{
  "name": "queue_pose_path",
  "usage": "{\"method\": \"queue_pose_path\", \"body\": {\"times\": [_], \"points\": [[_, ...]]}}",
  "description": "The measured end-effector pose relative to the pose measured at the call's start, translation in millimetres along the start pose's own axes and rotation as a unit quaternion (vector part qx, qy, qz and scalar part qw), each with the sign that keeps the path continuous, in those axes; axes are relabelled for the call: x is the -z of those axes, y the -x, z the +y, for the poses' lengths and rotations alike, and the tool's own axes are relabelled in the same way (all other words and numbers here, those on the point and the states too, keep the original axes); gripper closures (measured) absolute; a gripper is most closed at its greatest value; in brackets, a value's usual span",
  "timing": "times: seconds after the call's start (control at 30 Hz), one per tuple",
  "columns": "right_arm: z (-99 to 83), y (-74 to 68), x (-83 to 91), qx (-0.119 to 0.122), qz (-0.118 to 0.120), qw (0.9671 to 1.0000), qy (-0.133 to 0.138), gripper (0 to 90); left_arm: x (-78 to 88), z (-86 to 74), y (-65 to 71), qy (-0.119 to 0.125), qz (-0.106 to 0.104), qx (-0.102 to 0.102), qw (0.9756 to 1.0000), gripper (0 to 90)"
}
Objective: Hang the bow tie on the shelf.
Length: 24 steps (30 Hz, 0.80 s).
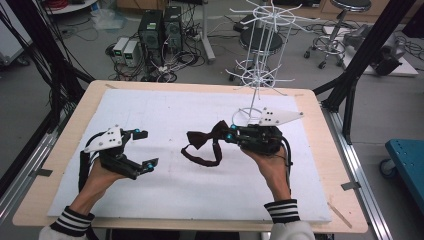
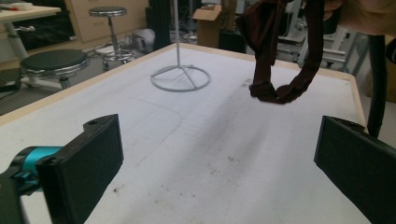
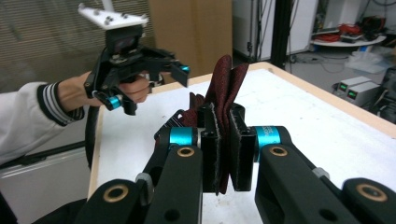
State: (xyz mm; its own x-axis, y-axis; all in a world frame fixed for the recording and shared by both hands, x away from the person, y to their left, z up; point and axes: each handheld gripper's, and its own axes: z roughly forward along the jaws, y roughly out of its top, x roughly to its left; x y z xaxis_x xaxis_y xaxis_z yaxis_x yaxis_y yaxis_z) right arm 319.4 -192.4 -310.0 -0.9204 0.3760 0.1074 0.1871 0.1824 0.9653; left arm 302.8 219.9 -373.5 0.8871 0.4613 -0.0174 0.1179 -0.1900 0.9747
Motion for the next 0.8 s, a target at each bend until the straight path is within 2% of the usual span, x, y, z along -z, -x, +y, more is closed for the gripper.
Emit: {"method": "queue_pose_path", "body": {"times": [0.3,0.6,0.8], "points": [[0.7,4.2,15.1,0.002,-0.034,0.9991,0.026,85.5,25.7,-26.6,-1.2,0.038,0.045,0.011,0.9982,1.7],[9.1,14.5,34.4,0.006,-0.06,0.997,0.049,85.4,37.6,-43.6,-1.9,0.054,0.065,0.02,0.9962,1.7],[15.3,23.1,51.2,0.005,-0.081,0.9947,0.062,85.5,41.5,-49.9,-0.8,0.06,0.078,0.013,0.9951,1.7]]}}
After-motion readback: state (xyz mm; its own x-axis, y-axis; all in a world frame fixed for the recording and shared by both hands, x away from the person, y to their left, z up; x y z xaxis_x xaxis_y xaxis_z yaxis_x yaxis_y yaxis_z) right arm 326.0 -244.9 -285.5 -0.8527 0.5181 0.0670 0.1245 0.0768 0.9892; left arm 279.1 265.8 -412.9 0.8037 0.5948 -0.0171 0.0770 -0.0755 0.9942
